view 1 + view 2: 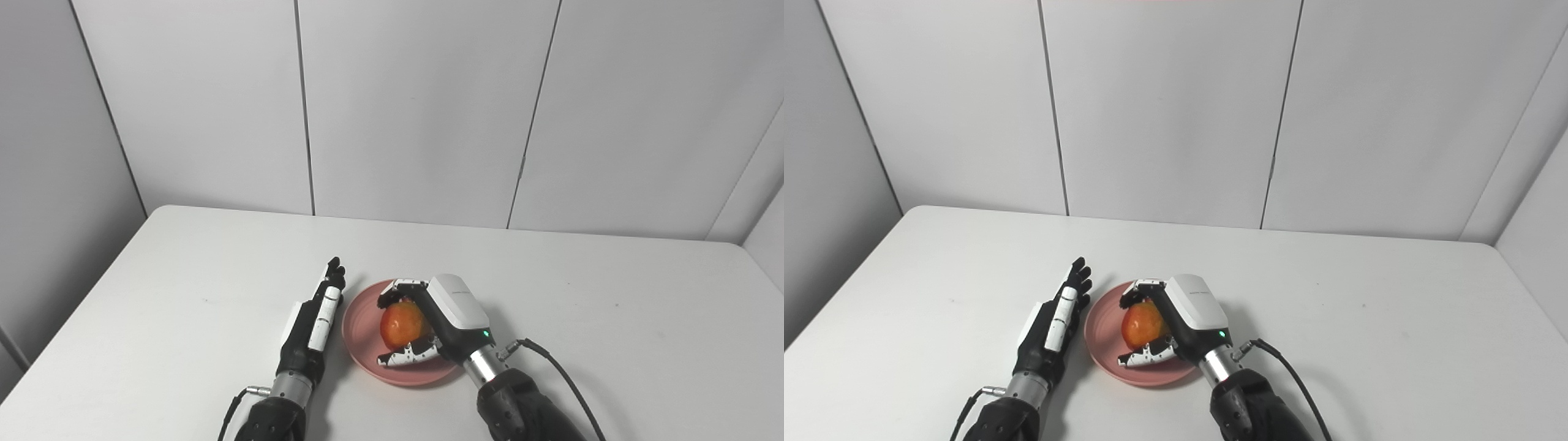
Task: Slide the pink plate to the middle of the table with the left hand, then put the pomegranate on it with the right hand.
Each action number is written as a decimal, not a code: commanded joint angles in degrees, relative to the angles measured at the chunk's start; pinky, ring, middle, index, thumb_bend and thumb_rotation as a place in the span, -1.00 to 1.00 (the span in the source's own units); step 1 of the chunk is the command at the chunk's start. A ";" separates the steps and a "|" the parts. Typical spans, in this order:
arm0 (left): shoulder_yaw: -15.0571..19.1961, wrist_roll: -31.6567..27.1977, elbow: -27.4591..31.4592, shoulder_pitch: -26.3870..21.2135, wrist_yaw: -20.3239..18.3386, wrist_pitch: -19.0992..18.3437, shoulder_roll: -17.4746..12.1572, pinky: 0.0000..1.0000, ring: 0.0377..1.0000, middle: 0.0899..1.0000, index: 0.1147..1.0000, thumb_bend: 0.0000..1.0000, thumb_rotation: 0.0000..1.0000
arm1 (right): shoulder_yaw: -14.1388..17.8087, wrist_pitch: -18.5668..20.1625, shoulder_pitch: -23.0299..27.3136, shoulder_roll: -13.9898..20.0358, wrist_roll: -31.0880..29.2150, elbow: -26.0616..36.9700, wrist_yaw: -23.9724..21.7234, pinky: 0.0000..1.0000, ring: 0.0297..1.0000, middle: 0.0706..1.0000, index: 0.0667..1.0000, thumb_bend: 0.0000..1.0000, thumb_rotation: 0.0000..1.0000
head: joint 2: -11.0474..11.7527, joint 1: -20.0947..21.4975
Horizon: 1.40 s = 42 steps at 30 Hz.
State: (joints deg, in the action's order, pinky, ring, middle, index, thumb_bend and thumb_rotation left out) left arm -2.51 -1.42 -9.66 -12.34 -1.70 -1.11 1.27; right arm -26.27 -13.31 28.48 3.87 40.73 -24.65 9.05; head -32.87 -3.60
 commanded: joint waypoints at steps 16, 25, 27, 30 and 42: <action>-0.47 0.25 -0.52 -1.52 -0.67 2.42 0.45 1.00 1.00 1.00 1.00 0.31 1.00 | -0.54 -8.02 1.99 2.29 1.01 0.09 3.03 1.00 1.00 1.00 0.95 0.41 0.67 | 0.16 0.17; 0.12 -1.51 -0.26 -1.50 -1.05 1.54 0.86 1.00 1.00 1.00 1.00 0.27 1.00 | 2.76 -9.11 -0.68 2.05 -0.57 5.86 5.45 1.00 1.00 1.00 1.00 0.39 0.59 | 0.11 1.11; 0.23 -1.97 -0.12 -1.50 -1.17 1.22 0.86 1.00 1.00 1.00 1.00 0.26 1.00 | 4.28 -8.79 -1.71 1.65 -2.82 7.97 4.73 1.00 1.00 1.00 1.00 0.38 0.52 | 0.12 1.19; 0.25 -1.91 -0.21 -1.51 -0.94 1.25 0.79 1.00 1.00 1.00 1.00 0.26 1.00 | 6.35 -8.88 -3.22 1.10 -5.17 10.00 4.90 1.00 1.00 1.00 1.00 0.38 0.59 | 0.05 1.44; 0.25 -2.38 0.83 -1.22 -1.30 0.64 0.13 1.00 1.00 1.00 1.00 0.26 1.00 | 13.66 -6.80 -11.00 -0.92 -19.16 15.62 0.80 1.00 1.00 1.00 1.00 0.33 0.89 | -0.48 3.48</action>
State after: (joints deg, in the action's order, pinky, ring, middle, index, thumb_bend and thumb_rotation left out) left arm -2.09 -3.44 -10.22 -12.47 -2.20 -0.27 1.17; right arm -13.39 -20.21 15.81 3.46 23.01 -11.53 10.23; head -33.31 -0.09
